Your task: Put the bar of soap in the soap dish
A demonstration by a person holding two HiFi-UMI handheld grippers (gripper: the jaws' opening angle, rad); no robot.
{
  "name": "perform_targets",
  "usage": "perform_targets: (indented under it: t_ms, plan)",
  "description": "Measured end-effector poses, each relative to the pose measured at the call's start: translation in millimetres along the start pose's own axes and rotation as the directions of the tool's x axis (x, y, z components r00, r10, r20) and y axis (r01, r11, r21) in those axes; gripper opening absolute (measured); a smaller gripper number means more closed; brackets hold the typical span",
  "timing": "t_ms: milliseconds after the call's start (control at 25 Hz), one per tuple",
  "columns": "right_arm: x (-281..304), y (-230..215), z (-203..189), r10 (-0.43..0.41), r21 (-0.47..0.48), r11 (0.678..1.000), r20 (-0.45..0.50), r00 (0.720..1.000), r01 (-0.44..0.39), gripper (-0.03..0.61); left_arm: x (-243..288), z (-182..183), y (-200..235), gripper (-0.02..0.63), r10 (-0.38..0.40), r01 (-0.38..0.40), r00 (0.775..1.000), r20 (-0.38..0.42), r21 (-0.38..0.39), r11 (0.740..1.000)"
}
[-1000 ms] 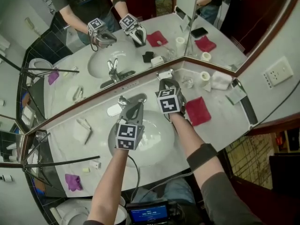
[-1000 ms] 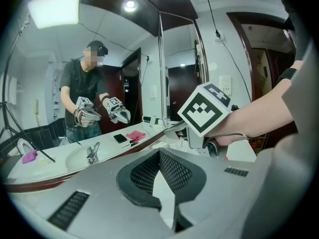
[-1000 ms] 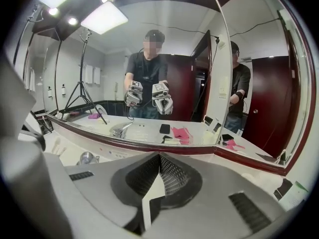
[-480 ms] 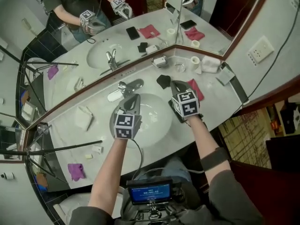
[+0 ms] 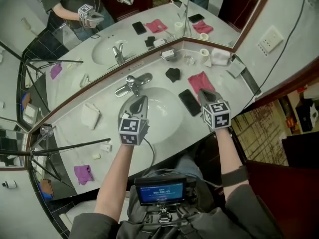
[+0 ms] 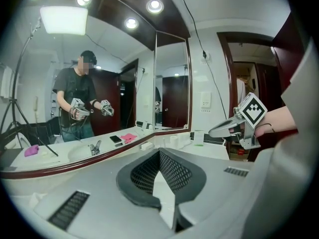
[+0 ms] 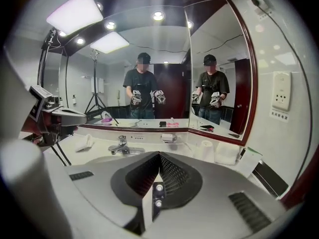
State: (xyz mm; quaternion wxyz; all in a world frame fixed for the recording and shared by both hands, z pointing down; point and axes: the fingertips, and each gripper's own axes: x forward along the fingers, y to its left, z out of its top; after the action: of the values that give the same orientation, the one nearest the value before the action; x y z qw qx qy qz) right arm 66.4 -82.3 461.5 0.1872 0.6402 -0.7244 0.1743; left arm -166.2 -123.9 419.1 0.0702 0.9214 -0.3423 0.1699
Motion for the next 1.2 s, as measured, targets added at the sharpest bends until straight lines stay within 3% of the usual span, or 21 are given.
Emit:
perform_targets:
  t_ms: [520, 1000, 1200]
  plan:
    - [-48.6, -3.6, -36.0, -0.035, 0.066, 0.997, -0.011, 0.999, 0.035, 0.018, -24.7, -10.9, -11.0, 0.0, -0.018, 0.018, 1.0, -0.001, -0.025, 1.0]
    - [-57.9, -9.4, -49.1, -0.037, 0.084, 0.996, -0.02, 0.999, 0.039, 0.02, -10.5, 0.3, -17.8, 0.002, -0.021, 0.021, 1.0, 0.002, 0.021, 1.0]
    - [-58.6, -3.5, -54.2, -0.034, 0.09, 0.995, -0.022, 0.999, 0.036, 0.02, 8.8, -3.0, -21.9, 0.105, -0.074, 0.081, 0.994, -0.078, 0.096, 0.992]
